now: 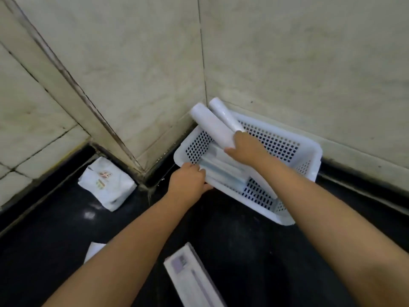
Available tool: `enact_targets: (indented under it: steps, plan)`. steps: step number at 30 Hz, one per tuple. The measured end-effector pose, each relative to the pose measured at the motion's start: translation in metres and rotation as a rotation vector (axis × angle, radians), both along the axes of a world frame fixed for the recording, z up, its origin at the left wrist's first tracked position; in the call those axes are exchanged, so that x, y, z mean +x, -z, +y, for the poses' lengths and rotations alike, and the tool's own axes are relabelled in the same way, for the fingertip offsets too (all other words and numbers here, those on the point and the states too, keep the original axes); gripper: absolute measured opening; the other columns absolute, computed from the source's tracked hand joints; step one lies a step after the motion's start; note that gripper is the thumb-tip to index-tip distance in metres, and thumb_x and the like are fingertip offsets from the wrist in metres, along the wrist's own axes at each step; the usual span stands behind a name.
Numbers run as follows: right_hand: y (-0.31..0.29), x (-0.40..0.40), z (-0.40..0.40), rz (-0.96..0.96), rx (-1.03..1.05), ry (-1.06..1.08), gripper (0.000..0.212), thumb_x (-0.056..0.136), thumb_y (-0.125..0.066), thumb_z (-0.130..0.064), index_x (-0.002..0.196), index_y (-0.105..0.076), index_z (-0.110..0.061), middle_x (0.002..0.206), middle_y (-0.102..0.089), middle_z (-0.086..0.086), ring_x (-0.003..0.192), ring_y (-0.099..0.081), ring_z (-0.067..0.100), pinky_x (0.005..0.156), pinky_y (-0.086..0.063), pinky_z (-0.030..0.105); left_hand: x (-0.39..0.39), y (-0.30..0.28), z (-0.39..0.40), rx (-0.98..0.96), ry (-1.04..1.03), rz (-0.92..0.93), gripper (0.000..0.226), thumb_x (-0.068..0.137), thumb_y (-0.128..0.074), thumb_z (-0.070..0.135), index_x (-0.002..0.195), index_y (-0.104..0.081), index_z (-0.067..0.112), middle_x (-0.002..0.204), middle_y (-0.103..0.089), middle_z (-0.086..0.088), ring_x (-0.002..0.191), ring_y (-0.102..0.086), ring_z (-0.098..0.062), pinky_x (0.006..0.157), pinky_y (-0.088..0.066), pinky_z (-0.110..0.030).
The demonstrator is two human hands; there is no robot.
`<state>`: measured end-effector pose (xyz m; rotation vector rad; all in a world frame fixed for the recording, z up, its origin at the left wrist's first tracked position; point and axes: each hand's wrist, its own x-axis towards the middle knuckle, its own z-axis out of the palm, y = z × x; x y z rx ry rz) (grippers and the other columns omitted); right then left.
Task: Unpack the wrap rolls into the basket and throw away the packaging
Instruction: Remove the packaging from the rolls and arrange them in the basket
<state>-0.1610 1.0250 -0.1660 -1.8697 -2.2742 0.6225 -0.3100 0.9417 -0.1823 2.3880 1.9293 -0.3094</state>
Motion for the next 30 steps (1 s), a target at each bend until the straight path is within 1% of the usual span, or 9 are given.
enact_targets:
  steps: [4, 8, 10, 14, 16, 20, 23, 26, 30]
  plan:
    - [0.026, -0.007, -0.005, -0.153, 0.162, 0.018, 0.048, 0.087, -0.056, -0.031, 0.12, -0.044, 0.002, 0.12, -0.053, 0.025, 0.11, -0.049, 0.037, 0.087, -0.043, 0.041, -0.004, 0.001, 0.002, 0.032, 0.019, -0.064, 0.043, 0.091, -0.05, 0.043, 0.11, -0.057, 0.005, 0.118, -0.061, -0.01, 0.113, -0.05, -0.025, 0.091, -0.041, -0.033]
    - [0.03, 0.0, -0.025, -0.146, 0.195, 0.038, 0.06, 0.087, -0.056, -0.031, 0.132, -0.032, 0.0, 0.13, -0.044, 0.024, 0.118, -0.04, 0.038, 0.092, -0.041, 0.047, -0.019, 0.009, -0.015, -0.009, 0.051, -0.257, 0.058, 0.09, -0.056, 0.027, 0.138, -0.035, 0.002, 0.149, -0.035, -0.015, 0.139, -0.029, -0.024, 0.114, -0.022, -0.03]
    - [0.026, 0.006, -0.049, -0.065, 0.245, 0.015, 0.061, 0.088, -0.054, -0.03, 0.135, -0.03, 0.001, 0.136, -0.04, 0.024, 0.123, -0.037, 0.038, 0.1, -0.035, 0.044, -0.025, 0.015, -0.036, -0.012, 0.062, -0.319, 0.064, 0.09, -0.056, 0.021, 0.143, -0.025, 0.002, 0.155, -0.02, -0.016, 0.145, -0.016, -0.027, 0.118, -0.012, -0.031]
    - [0.014, 0.012, -0.144, 0.295, 0.406, -0.133, 0.038, 0.084, -0.058, -0.012, 0.115, -0.055, 0.009, 0.11, -0.061, 0.03, 0.105, -0.056, 0.043, 0.091, -0.04, 0.033, -0.038, 0.034, -0.098, -0.077, -0.117, -0.506, 0.044, 0.091, -0.054, 0.017, 0.133, -0.047, 0.005, 0.14, -0.047, -0.016, 0.132, -0.041, -0.028, 0.11, -0.03, -0.032]
    - [0.015, 0.012, -0.198, 0.346, 0.3, -0.171, 0.038, 0.081, -0.061, -0.016, 0.111, -0.058, 0.006, 0.1, -0.066, 0.026, 0.095, -0.062, 0.039, 0.085, -0.041, 0.03, -0.046, 0.041, -0.131, -0.085, -0.219, -0.566, 0.03, 0.092, -0.052, 0.017, 0.118, -0.059, 0.004, 0.118, -0.063, -0.016, 0.11, -0.057, -0.027, 0.09, -0.043, -0.031]
    - [0.037, -0.002, -0.29, 0.129, -0.243, -0.176, 0.085, 0.071, -0.067, -0.05, 0.138, -0.028, -0.015, 0.13, -0.048, 0.009, 0.118, -0.047, 0.027, 0.091, -0.044, 0.034, -0.058, 0.046, -0.173, -0.108, -0.242, -0.709, 0.026, 0.093, -0.051, 0.02, 0.114, -0.058, 0.005, 0.103, -0.064, -0.011, 0.087, -0.055, -0.016, 0.074, -0.04, -0.025]
    - [0.055, -0.016, -0.329, -0.012, -0.268, -0.105, 0.093, 0.071, -0.069, -0.045, 0.141, -0.013, -0.017, 0.132, -0.038, 0.007, 0.119, -0.042, 0.025, 0.089, -0.045, 0.034, -0.056, 0.048, -0.185, -0.206, -0.493, -0.841, 0.024, 0.093, -0.052, 0.023, 0.108, -0.059, 0.005, 0.096, -0.058, -0.007, 0.085, -0.051, -0.015, 0.064, -0.042, -0.021]
    - [0.056, -0.023, -0.331, 0.134, -0.209, 0.052, 0.074, 0.073, -0.068, -0.026, 0.133, -0.027, -0.01, 0.122, -0.046, 0.011, 0.111, -0.046, 0.026, 0.082, -0.043, 0.031, -0.045, 0.034, -0.191, -0.462, -0.942, -1.246, 0.028, 0.092, -0.055, 0.022, 0.117, -0.053, 0.01, 0.118, -0.056, -0.013, 0.102, -0.054, -0.022, 0.083, -0.046, -0.031]
    - [0.036, -0.023, -0.32, 0.32, -0.055, 0.089, 0.063, 0.072, -0.068, -0.019, 0.127, -0.038, -0.01, 0.112, -0.051, 0.011, 0.104, -0.048, 0.025, 0.08, -0.045, 0.033, -0.038, 0.008, -0.191, -0.481, -1.034, -1.583, 0.051, 0.09, -0.058, 0.027, 0.134, -0.037, 0.015, 0.138, -0.047, -0.009, 0.121, -0.049, -0.028, 0.091, -0.043, -0.036]
